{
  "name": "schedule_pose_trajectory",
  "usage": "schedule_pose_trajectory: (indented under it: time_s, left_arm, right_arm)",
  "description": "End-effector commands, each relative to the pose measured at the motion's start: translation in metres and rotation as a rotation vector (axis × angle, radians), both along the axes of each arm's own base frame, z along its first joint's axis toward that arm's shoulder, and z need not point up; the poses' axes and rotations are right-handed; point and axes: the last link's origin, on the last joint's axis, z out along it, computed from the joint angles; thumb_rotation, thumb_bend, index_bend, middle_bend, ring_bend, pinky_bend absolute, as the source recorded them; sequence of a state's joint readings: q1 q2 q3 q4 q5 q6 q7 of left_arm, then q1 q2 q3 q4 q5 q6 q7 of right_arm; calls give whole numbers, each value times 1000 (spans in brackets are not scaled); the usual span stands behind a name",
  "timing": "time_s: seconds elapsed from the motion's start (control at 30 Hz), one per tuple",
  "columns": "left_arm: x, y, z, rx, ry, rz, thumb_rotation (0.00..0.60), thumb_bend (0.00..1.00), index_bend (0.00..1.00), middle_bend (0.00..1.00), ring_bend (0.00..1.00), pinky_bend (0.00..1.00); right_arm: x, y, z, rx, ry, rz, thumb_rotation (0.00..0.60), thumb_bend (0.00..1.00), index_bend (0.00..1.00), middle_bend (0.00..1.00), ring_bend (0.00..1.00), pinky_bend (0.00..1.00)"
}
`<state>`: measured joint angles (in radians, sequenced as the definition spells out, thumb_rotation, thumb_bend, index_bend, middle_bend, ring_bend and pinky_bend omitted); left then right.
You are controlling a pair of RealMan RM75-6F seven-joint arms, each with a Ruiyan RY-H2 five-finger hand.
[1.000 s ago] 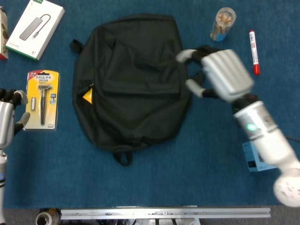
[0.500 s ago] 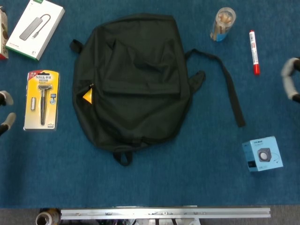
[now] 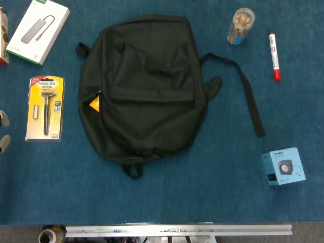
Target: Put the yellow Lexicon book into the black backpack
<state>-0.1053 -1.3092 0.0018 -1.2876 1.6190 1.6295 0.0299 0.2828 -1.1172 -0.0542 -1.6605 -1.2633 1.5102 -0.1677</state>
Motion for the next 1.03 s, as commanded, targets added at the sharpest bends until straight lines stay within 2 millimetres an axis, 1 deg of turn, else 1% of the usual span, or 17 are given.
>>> schedule_pose_trajectory:
  time_s: [0.03, 0.2, 0.33, 0.5, 0.63, 1.03]
  left_arm:
    - [-4, -6, 3, -28, -9, 67, 600, 25, 554, 584, 487, 508]
    - [-6, -8, 8, -36, 44, 137, 600, 24, 566, 582, 486, 508]
    - [-5, -10, 10, -36, 15, 190, 600, 25, 566, 581, 486, 508]
    - [-3, -11, 11, -17, 3, 211, 600, 25, 566, 582, 486, 508]
    - [-4, -11, 8, -14, -2, 213, 600, 25, 566, 582, 486, 508]
    - [-4, -8, 5, -11, 3, 216, 600, 25, 566, 584, 487, 508]
  right_arm:
    - [-2, 2, -4, -4, -20, 47, 600, 286, 599, 582, 435, 566]
    - [-3, -1, -11, -5, 0, 99, 600, 266, 599, 583, 436, 566]
    - [0, -3, -17, 5, -12, 135, 600, 266, 599, 583, 436, 566]
    - [8, -5, -23, 21, -43, 153, 600, 266, 599, 582, 436, 566]
    - [11, -7, -23, 31, -51, 141, 600, 266, 599, 583, 436, 567]
    - [12, -4, -20, 35, -50, 80, 600, 267, 599, 582, 436, 567]
